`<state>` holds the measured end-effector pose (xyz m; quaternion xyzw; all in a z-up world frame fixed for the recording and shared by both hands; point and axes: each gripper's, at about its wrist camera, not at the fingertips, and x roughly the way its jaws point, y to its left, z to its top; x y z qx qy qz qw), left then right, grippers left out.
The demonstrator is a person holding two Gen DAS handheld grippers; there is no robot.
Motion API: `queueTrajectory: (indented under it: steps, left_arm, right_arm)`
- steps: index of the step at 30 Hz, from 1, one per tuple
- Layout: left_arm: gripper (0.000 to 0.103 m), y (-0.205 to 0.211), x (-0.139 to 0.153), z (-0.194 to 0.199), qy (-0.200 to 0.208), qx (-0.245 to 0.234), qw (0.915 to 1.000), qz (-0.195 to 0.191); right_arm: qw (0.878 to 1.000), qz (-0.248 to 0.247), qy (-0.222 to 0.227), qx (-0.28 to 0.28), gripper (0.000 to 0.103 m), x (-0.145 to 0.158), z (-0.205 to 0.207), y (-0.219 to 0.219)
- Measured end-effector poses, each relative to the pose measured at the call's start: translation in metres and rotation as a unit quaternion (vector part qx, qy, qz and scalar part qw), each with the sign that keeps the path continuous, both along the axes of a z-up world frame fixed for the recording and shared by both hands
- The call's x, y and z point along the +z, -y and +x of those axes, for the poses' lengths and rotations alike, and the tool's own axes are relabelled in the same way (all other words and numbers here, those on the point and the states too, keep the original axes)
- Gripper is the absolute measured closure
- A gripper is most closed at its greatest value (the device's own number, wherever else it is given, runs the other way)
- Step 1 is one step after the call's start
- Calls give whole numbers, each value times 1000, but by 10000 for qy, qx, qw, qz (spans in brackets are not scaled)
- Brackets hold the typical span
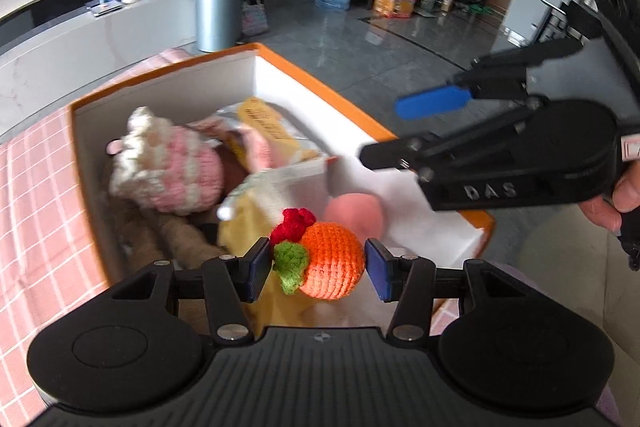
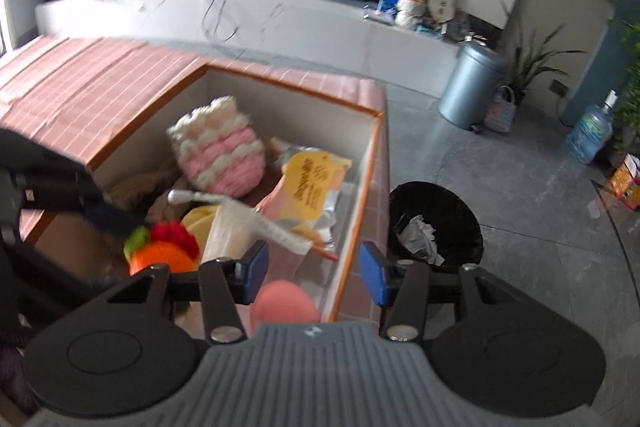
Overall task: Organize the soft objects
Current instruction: 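Open both tools to drop the fruit and peach ball into the box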
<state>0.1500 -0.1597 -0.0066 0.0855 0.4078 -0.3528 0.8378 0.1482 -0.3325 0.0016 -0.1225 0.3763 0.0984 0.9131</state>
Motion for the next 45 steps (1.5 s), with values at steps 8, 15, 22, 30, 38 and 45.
queueTrajectory:
  steps: [8, 15, 22, 30, 38, 45]
  left_arm:
    - [39, 17, -12, 3, -173, 95, 9998, 34]
    - [22, 13, -8, 0, -168, 104, 9998, 50]
    - [24, -1, 10, -15, 100, 183, 9998, -61]
    - [27, -35, 45, -45, 1136, 710, 9907, -236]
    - [17, -82, 81, -70, 1772, 1437, 9715, -645]
    - [3, -105, 84, -107, 2556, 2038, 9449, -191]
  right_arm:
    - [9998, 145, -20, -150, 52, -2, -1, 7]
    - [9996, 178, -37, -222, 52, -2, -7, 11]
    - [9994, 208, 61, -253, 41, 11, -19, 8]
    - [9982, 267, 428, -320, 24, 34, -44, -5]
    - [9921, 691, 984, -352, 10, 52, -78, -30]
    - [9805, 1060, 1550, -586, 6, 45, -116, -61]
